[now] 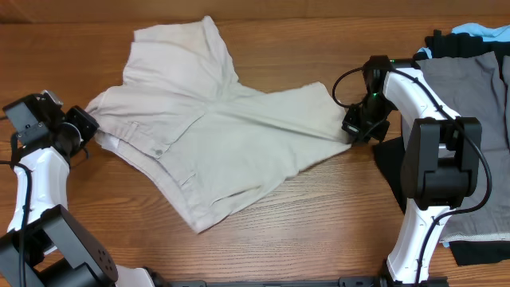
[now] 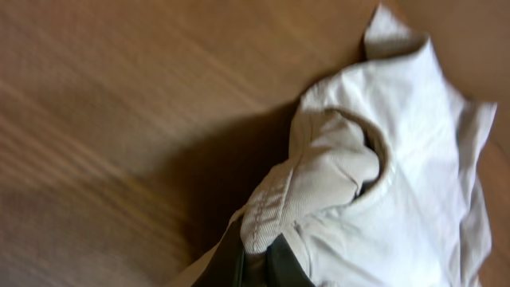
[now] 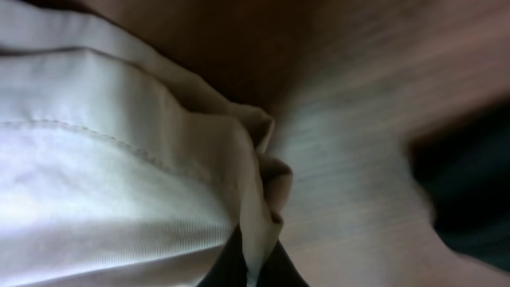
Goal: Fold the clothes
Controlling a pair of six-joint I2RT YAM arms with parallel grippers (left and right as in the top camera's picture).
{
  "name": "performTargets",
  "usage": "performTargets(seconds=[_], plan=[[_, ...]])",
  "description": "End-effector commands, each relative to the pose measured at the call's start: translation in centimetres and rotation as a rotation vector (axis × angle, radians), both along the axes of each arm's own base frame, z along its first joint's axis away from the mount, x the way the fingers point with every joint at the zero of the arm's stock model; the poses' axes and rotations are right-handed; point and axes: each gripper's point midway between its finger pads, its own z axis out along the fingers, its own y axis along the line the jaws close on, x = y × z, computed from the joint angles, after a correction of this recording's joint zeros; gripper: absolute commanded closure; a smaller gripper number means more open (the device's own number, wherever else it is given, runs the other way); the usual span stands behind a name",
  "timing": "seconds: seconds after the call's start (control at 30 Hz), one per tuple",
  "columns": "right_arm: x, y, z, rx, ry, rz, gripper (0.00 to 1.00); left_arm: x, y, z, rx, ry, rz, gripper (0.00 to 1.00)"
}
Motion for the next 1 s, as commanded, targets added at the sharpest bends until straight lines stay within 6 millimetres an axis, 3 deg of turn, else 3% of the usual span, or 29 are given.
performTargets(seconds=[0.0,0.07,0.2,0.43,0.57,0.73,0.97], plan=[[-1.3,-1.4,0.8,-0.084,0.045,0.016,0.96,2.3,2.7,5.4,0.135,-0.115,0.024,0.96],[-3.1,-0.8,1.4,-0.087,0.117,0.040,0.96,3.4,3.4,8.3,0.171,-0.172,0.027,0.96],[-4.1,-0.1,1.8,-0.111,0.156,0.082,0.96,3.8,3.4,9.2,0.177,-0.190,0.021,0.92],[-4.4,0.9,1.8,-0.118,0.160,0.117,0.81,2.8,2.0,7.2,0.167,-0.096,-0.037,0.49],[-4.4,0.3,1.9,-0.137,0.162,0.113,0.75,2.4,1.4,6.7,0.147,-0.072,-0.057,0.48],[-3.8,-1.4,2.8,-0.183,0.131,0.087,0.72,1.9,-1.4,5.9,0.031,-0.058,-0.140,0.53],[0.0,-3.8,7.6,-0.241,-0.073,0.029,0.67,-1.1,-7.9,2.8,-0.124,0.149,-0.248,0.51]])
